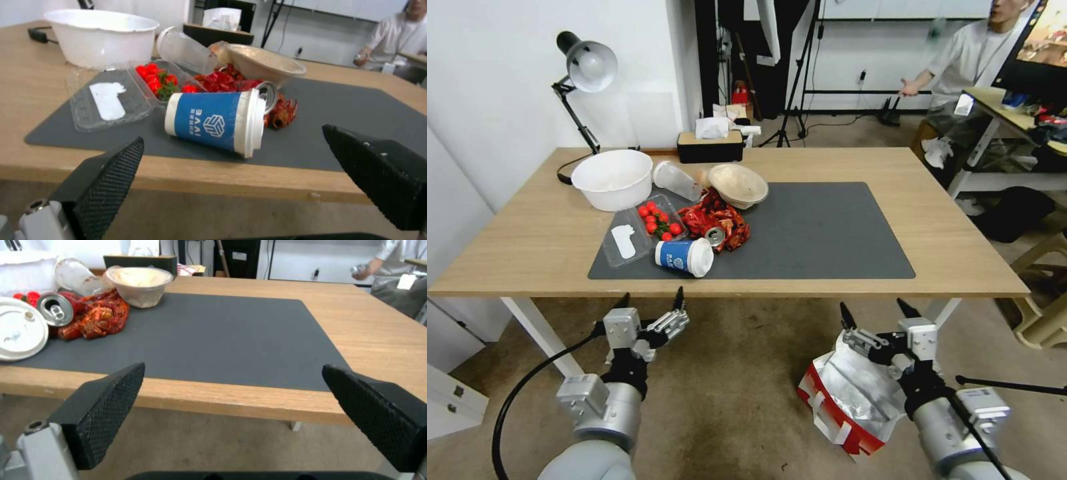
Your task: Pick up the food delivery bag from the floor and place it on the table.
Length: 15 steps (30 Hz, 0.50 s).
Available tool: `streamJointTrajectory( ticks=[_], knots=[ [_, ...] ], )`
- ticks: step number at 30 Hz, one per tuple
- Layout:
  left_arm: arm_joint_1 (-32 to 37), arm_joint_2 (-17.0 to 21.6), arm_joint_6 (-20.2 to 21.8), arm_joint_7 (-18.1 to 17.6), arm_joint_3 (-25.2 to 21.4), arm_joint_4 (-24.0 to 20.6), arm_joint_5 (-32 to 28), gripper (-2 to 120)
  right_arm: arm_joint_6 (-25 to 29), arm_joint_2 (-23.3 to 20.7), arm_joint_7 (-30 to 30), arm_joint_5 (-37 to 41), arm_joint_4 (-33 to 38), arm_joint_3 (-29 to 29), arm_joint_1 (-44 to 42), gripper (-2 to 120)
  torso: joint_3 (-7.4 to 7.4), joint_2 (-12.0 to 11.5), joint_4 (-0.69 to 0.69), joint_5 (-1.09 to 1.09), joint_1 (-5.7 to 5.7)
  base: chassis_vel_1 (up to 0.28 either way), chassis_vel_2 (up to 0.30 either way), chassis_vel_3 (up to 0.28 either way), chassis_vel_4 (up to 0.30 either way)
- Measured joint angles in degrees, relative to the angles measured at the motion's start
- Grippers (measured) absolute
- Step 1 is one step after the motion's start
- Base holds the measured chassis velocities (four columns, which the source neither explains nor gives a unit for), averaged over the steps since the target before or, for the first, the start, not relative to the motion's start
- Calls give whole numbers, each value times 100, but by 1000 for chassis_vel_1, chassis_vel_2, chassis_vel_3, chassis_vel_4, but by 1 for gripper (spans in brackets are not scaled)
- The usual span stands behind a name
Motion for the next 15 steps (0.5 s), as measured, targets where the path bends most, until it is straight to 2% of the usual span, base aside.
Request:
streamJointTrajectory(
  ticks=[3, 8, 11, 15],
  knots=[
    [8, 270, -19, 36, -132, -19, -62, 100, 49, -92, -6, 21, 16, 56, -13, 100, 0, 0, 1, -3, 0, 0, 0, 0, 0],
    [25, 381, -96, 31, -191, -9, -110, 100, 80, -112, -2, 33, 45, 83, -20, 100, 0, 0, 0, -3, 0, 0, 0, 0, 0],
    [76, 453, -371, 41, -257, 69, -120, 100, 116, -138, 14, 51, 56, 121, -27, 100, 0, 0, 0, -3, 0, 0, 0, 0, 0],
    [105, 473, -491, 28, -277, 114, -162, 100, 141, -147, 24, 52, 57, 134, -27, 100, 0, 0, 0, -3, 0, 0, 0, 0, 0]
  ],
)
